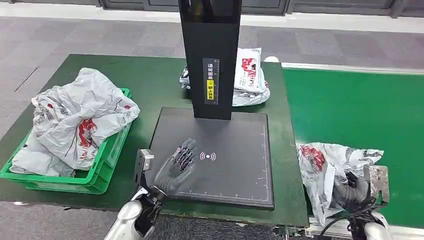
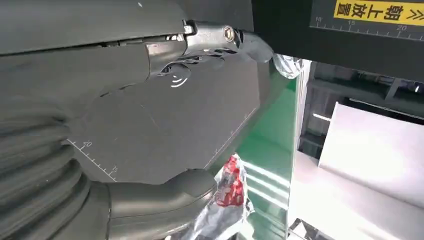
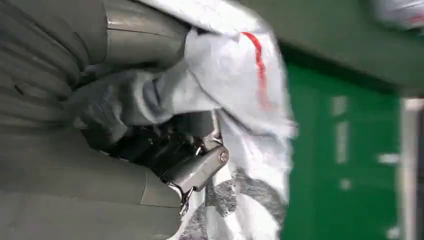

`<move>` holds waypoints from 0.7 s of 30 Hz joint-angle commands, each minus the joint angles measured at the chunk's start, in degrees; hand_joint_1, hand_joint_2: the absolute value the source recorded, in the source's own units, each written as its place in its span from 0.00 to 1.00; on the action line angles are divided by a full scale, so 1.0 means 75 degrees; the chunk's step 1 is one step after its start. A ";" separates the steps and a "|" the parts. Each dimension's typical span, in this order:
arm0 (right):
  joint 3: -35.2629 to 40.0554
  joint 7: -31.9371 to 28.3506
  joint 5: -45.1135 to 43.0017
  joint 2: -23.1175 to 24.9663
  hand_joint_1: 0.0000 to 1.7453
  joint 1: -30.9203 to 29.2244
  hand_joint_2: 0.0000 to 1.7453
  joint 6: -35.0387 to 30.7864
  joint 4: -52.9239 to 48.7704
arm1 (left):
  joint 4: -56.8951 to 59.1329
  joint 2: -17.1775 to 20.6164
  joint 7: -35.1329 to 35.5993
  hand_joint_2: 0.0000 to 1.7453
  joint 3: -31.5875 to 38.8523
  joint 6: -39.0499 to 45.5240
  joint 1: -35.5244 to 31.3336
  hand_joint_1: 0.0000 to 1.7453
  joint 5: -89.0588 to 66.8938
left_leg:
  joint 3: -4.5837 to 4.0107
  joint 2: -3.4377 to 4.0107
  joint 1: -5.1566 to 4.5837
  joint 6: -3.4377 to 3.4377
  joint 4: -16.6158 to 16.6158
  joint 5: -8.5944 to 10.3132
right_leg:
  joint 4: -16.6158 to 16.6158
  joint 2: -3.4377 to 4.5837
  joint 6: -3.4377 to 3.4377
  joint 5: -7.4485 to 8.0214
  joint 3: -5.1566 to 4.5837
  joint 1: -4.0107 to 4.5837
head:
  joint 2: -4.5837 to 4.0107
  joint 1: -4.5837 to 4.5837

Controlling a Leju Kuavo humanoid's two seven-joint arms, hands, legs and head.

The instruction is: Moved the parcel from conveyor to table for the left to box.

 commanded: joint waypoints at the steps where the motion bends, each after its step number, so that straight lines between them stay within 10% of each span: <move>1: -0.0376 0.0108 -0.2131 0.0424 1.00 -0.0431 1.00 0.0718 -0.0257 | 0.0379 0.0016 -0.0062 1.00 0.0018 0.0032 -0.0300 0.00 -0.0093 | 0.0000 0.0006 0.0003 -0.0003 -0.0004 0.0003 | -0.0003 0.0018 -0.0006 0.0006 -0.0005 0.0003 | 0.0000 0.0000; 21: 0.1303 0.0679 -0.3360 0.0833 1.00 -0.1166 1.00 0.0465 -0.2201 | 0.0541 -0.0049 -0.0245 1.00 -0.0122 0.0177 -0.0352 0.00 -0.0233 | -0.0021 -0.0002 0.0006 -0.0002 -0.0004 0.0015 | -0.0002 0.0007 -0.0006 0.0006 -0.0022 0.0006 | 0.0000 0.0000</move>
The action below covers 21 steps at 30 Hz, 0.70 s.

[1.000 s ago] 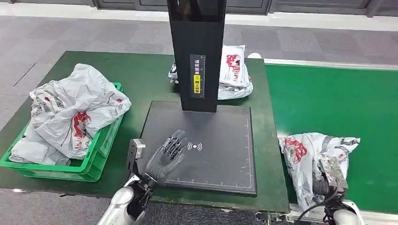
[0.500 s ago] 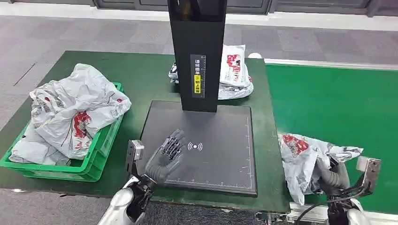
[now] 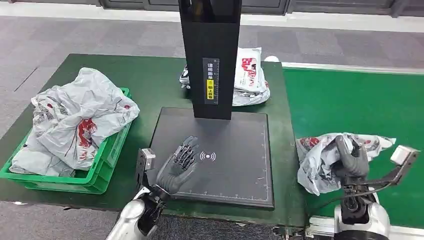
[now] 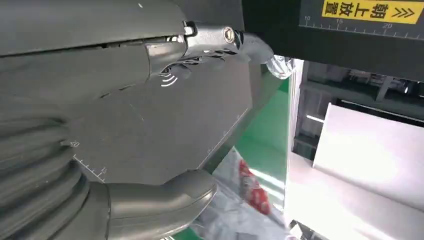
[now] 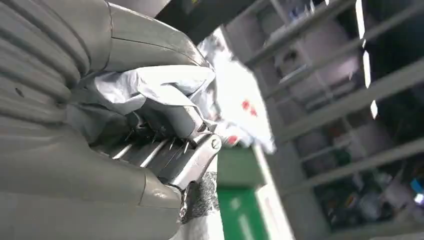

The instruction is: Moved the parcel from conveyor to table for the left to box.

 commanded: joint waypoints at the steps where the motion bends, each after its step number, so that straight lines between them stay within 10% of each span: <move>1: 0.0777 -0.0035 -0.0020 0.0012 1.00 -0.0634 1.00 -0.0039 -0.0205 | 0.0437 0.0083 -0.0011 1.00 -0.0123 0.0078 -0.0248 0.00 -0.0015 | 0.0001 -0.0004 -0.0001 0.0001 -0.0004 0.0003 | -0.0002 0.0004 -0.0004 0.0002 0.0000 -0.0002 | 0.0000 0.0000; 14: 0.3535 0.0511 -0.0488 -0.0199 1.00 -0.3799 1.00 -0.0509 0.1655 | 0.0384 0.0051 -0.0079 1.00 -0.0136 0.0254 -0.0077 0.00 0.0031 | -0.0023 0.0035 -0.0002 -0.0005 -0.0001 0.0019 | 0.0003 0.0056 -0.0006 0.0031 -0.0036 -0.0001 | 0.0000 0.0000; 21: 0.5099 0.1129 -0.0830 0.0763 1.00 -0.4842 1.00 -0.0370 0.2657 | 0.0774 0.0009 -0.0159 1.00 -0.0273 0.0236 -0.0409 0.00 0.0042 | -0.0028 0.0039 0.0001 -0.0013 0.0001 0.0029 | 0.0010 0.0066 -0.0003 0.0036 -0.0041 0.0001 | 0.0000 0.0000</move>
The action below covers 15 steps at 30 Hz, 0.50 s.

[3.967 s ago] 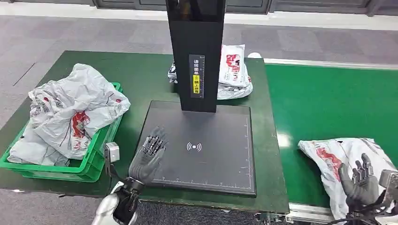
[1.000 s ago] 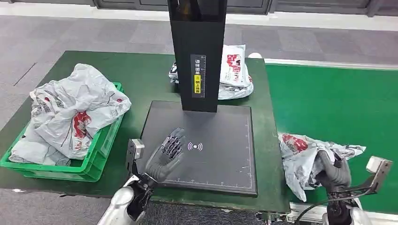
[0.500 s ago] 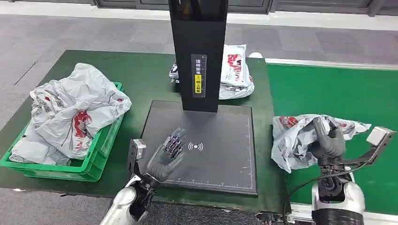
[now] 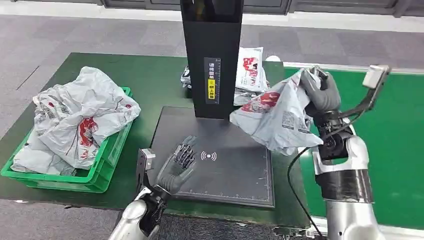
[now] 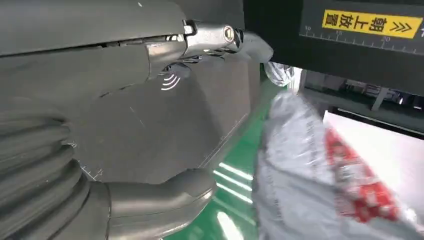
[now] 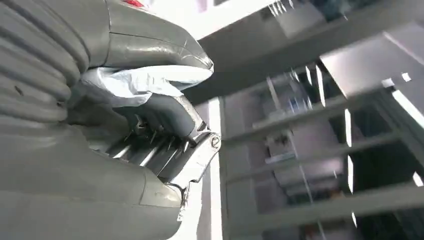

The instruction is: Moved the parcel from conveyor to table for the left to box.

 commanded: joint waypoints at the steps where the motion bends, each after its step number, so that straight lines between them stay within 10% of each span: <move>1: 0.2605 0.0490 -0.0256 0.0914 1.00 -0.1839 1.00 0.0009 0.1961 | 0.0696 0.0086 -0.0043 1.00 -0.0283 0.0067 -0.0420 0.00 0.0009 | 0.0012 0.0068 -0.0013 -0.0002 -0.0005 -0.0007 | 0.0011 0.0080 -0.0006 0.0010 -0.0021 -0.0014 | 0.0000 0.0000; 3: 0.3073 0.0642 -0.0252 0.1037 1.00 -0.1839 1.00 0.0002 0.2162 | 0.0632 0.0062 -0.0040 1.00 -0.0288 0.0110 -0.0381 0.00 0.0013 | 0.0014 0.0087 -0.0001 -0.0007 -0.0004 -0.0011 | 0.0005 0.0106 -0.0012 0.0016 -0.0024 -0.0002 | 0.0000 0.0000; 5: 0.3705 0.0711 -0.0210 0.1045 0.00 -0.1574 1.00 0.0087 0.2365 | 0.0557 0.0053 -0.0006 1.00 -0.0252 0.0154 -0.0322 0.00 0.0021 | 0.0017 0.0067 0.0000 -0.0007 -0.0014 -0.0006 | -0.0004 0.0084 -0.0014 0.0015 -0.0017 -0.0001 | 0.0000 0.0000; 15: 0.5131 -0.0156 0.0166 0.0818 0.00 0.0276 1.00 -0.0187 0.2411 | 0.0476 0.0199 0.0033 1.00 0.0094 0.0338 -0.0265 0.00 0.0067 | 0.0019 -0.0011 0.0021 -0.0011 -0.0021 0.0002 | -0.0028 0.0003 -0.0012 -0.0002 0.0017 0.0025 | 0.0000 0.0000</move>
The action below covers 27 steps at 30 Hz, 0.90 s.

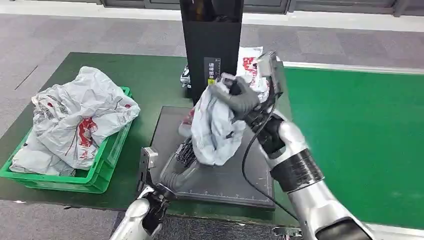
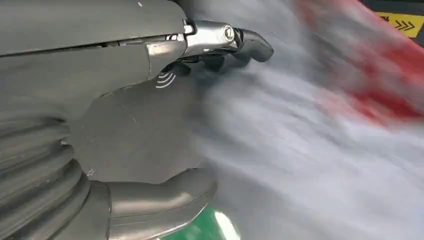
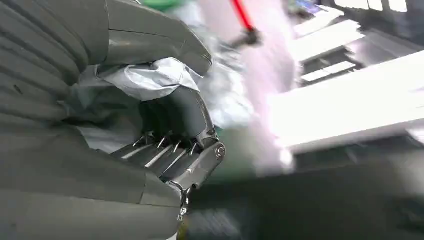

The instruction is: Moved the parcel from conveyor to table for the left to box.

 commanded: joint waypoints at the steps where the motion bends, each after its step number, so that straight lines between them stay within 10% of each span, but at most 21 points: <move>1: 0.1884 -0.0616 0.0304 -0.0270 0.00 0.1141 1.00 -0.0323 0.0665 | 0.0294 0.0272 0.0038 1.00 0.0207 0.0096 -0.0107 0.00 -0.0006 | 0.0059 -0.0011 0.0016 -0.0001 -0.0050 0.0005 | -0.0058 0.0011 -0.0008 0.0007 0.0065 0.0015 | 0.0000 0.0000; 22: 0.0381 -0.1243 0.2917 -0.1128 0.00 0.3815 1.00 -0.1094 -0.1877 | -0.0478 0.0389 -0.0180 1.00 0.0298 0.1688 0.0476 0.00 -0.2157 | 0.0003 -0.0025 0.0001 0.0003 -0.0009 -0.0007 | -0.0017 -0.0017 0.0000 -0.0008 0.0008 0.0003 | 0.0000 0.0000; 23: 0.0136 -0.1245 0.2964 -0.1149 0.00 0.3933 1.00 -0.1115 -0.2094 | -0.0537 0.0363 -0.0159 1.00 0.0278 0.1860 0.0485 0.68 -0.2401 | 0.0015 -0.0031 0.0008 0.0005 -0.0012 -0.0010 | -0.0028 -0.0016 0.0000 -0.0009 0.0025 0.0009 | 0.0000 0.0000; 24: 0.0041 -0.1237 0.2991 -0.1191 0.00 0.3977 1.00 -0.1090 -0.2220 | -0.0564 0.0334 -0.0154 1.00 0.0273 0.1878 0.0488 0.68 -0.2429 | 0.0000 -0.0028 0.0000 0.0005 -0.0006 -0.0007 | -0.0014 -0.0020 0.0001 -0.0009 0.0005 0.0000 | 0.0000 0.0000; 25: 0.0041 -0.1237 0.2991 -0.1191 0.00 0.3977 1.00 -0.1090 -0.2220 | -0.0564 0.0334 -0.0154 1.00 0.0273 0.1878 0.0488 1.00 -0.2429 | 0.0001 -0.0043 0.0005 0.0006 -0.0005 -0.0009 | -0.0021 -0.0031 0.0001 -0.0011 0.0013 0.0006 | 0.0000 -0.0003; 27: -0.0317 -0.1335 0.3050 -0.1165 0.00 0.4078 1.00 -0.1183 -0.2535 | -0.0600 0.0317 -0.0118 1.00 0.0154 0.2195 0.0436 1.00 -0.2953 | 0.0004 -0.0045 0.0005 0.0008 -0.0008 -0.0008 | -0.0025 -0.0029 0.0001 -0.0010 0.0016 0.0005 | 0.0000 -0.0003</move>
